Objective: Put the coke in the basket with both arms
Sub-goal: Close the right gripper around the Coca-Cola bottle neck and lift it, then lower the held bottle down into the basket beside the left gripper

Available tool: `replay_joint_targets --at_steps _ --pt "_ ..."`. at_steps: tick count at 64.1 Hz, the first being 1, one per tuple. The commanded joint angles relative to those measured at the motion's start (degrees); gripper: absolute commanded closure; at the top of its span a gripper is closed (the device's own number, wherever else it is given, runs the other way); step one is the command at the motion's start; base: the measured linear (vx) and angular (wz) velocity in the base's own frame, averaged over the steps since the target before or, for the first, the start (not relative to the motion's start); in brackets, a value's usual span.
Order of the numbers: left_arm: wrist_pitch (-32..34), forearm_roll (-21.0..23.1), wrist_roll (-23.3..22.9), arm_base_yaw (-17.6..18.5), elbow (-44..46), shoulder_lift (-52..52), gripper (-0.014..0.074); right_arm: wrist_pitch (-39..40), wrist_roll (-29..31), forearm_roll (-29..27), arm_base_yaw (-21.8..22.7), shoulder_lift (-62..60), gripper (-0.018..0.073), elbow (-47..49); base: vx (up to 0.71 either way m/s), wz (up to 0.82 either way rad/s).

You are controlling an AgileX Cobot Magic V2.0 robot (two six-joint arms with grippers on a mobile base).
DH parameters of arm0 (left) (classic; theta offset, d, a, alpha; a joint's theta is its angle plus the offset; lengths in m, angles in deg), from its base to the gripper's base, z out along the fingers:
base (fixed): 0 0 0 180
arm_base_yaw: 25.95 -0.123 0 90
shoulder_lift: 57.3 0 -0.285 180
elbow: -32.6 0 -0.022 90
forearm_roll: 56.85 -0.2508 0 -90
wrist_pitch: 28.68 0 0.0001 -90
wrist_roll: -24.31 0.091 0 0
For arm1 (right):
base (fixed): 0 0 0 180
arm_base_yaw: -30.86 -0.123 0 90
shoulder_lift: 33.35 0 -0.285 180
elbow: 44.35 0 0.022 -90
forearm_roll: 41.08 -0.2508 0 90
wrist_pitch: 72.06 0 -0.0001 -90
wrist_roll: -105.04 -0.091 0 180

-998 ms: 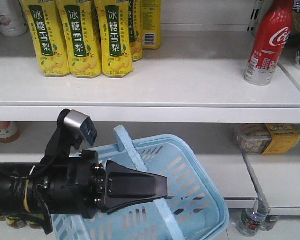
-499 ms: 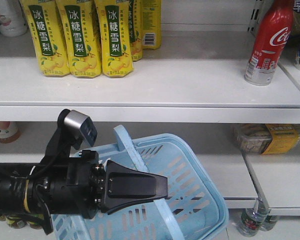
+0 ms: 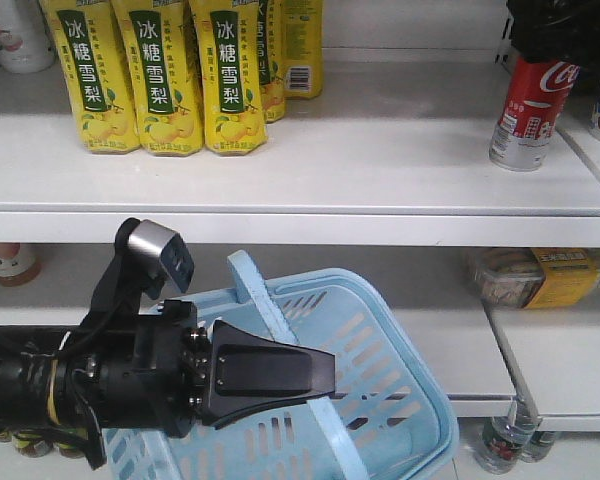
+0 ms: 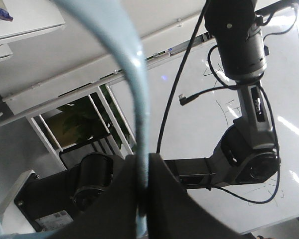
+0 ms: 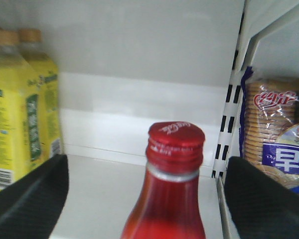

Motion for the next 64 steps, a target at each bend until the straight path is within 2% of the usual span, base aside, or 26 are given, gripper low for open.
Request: replay_joint_targets --at_steps 1,4,10,20,42,45,48,54,57,60,64 --pt "12.26 4.10 0.29 0.27 1.32 -1.93 0.0603 1.62 0.42 0.73 0.04 -0.07 0.0018 4.15 0.00 0.00" --pt "12.26 4.10 0.29 0.27 1.32 -1.93 0.0603 1.48 0.37 0.73 0.04 -0.02 0.0064 4.57 0.00 0.00" --pt "12.26 4.10 0.29 0.27 1.32 -1.93 0.0603 1.20 0.37 0.73 0.04 -0.02 0.0218 4.57 0.00 0.00" --pt "12.26 4.10 0.29 0.27 1.32 -1.93 0.0603 -4.20 0.42 0.87 -0.04 -1.05 0.0566 4.50 0.00 0.00" --pt "12.26 4.10 0.29 0.27 1.32 -1.93 0.0603 -14.66 0.80 -0.59 -0.14 -15.89 0.0566 4.20 0.00 0.00" --pt "12.26 4.10 0.29 0.27 1.32 -1.93 0.0603 -17.57 1.15 -3.44 -0.14 -18.58 0.0565 4.20 0.00 0.00" --pt "12.26 4.10 0.29 0.27 1.32 -1.93 0.0603 -20.75 3.92 -6.86 -0.14 -20.68 0.0564 3.76 0.00 0.00" --pt "12.26 4.10 0.29 0.27 1.32 -1.93 0.0603 -24.45 14.40 -17.41 -0.14 -25.31 0.0562 1.17 0.00 0.00" --pt "12.26 4.10 0.29 0.27 1.32 -1.93 0.0603 -25.27 19.32 -24.56 -0.14 -27.30 0.0563 -0.57 0.00 0.00" --pt "12.26 4.10 0.29 0.27 1.32 -1.93 0.0603 -26.93 26.82 -33.23 -0.14 -28.93 0.0561 -2.45 0.00 0.00" --pt "12.26 4.10 0.29 0.27 1.32 -1.93 0.0603 -29.39 36.58 -47.67 -0.14 -30.70 0.0561 -5.50 0.00 0.00"
